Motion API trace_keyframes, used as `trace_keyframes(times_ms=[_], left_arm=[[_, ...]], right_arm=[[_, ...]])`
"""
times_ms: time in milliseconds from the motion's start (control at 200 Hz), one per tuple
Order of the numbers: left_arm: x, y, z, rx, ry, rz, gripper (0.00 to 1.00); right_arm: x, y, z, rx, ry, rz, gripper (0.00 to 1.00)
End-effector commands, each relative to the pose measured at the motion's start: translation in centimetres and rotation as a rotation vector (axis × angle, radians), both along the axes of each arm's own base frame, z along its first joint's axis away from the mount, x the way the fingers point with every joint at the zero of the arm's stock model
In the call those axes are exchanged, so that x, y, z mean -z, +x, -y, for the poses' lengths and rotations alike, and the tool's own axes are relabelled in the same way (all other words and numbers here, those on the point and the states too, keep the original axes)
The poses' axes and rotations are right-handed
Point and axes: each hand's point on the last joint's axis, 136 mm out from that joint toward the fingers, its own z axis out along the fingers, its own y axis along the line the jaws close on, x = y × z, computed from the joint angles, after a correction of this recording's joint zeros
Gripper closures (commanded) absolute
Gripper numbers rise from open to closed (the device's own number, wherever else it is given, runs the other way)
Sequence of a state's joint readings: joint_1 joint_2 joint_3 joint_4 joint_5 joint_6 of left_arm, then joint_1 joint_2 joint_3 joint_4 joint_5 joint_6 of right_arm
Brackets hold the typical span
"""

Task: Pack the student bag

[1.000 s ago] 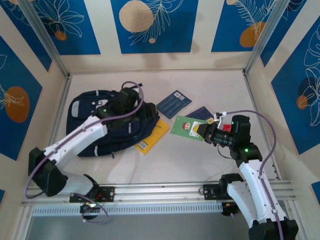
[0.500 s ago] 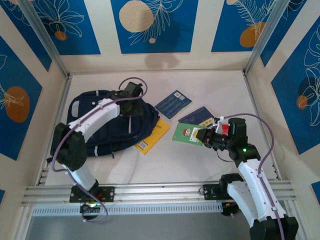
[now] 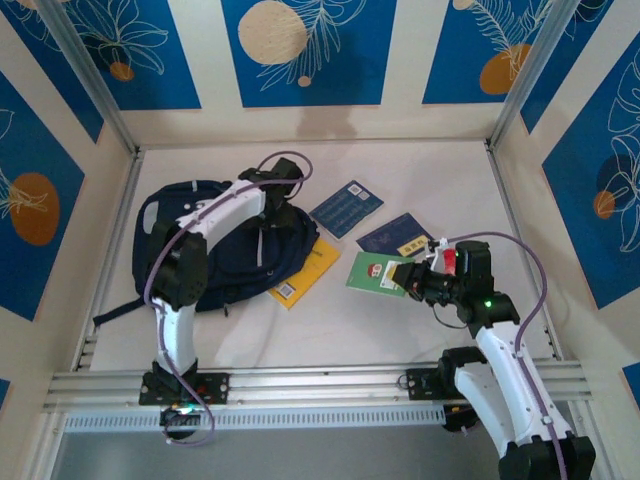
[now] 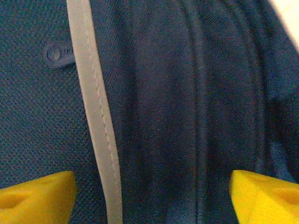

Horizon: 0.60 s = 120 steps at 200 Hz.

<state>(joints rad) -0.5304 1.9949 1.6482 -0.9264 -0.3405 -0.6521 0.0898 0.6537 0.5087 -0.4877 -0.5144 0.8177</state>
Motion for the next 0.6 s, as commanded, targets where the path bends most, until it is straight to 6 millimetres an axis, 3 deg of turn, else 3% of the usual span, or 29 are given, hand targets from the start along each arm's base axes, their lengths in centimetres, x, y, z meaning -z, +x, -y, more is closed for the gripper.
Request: trace_keyframes(times_ms=[0,215,475,595], left_arm=[[1.2,-0.9,-1.4,-0.048,-0.01,-0.053,0.22],[3.7,-1.1,-0.8,-0.022,-0.072,-0.119,0.44],[3.5,-1.3,-0.1,-0.02,-0.156,-0.11,1.0],[1.8,-1.5,0.5,0.023,-0.19,-0.094,1.0]], right_arm=[[-0.1,-0.3,-0.2,-0.016,0.017,0.013,1.0],[0.3,-0.6,-0.6,-0.029,0.061,0.002,1.0],[-0.1,-0.7,-0.6,-0.035,0.062,0.02,1.0],[-0.3,-0.9,-0.4,-0.024,0.051,0.034,1.0]])
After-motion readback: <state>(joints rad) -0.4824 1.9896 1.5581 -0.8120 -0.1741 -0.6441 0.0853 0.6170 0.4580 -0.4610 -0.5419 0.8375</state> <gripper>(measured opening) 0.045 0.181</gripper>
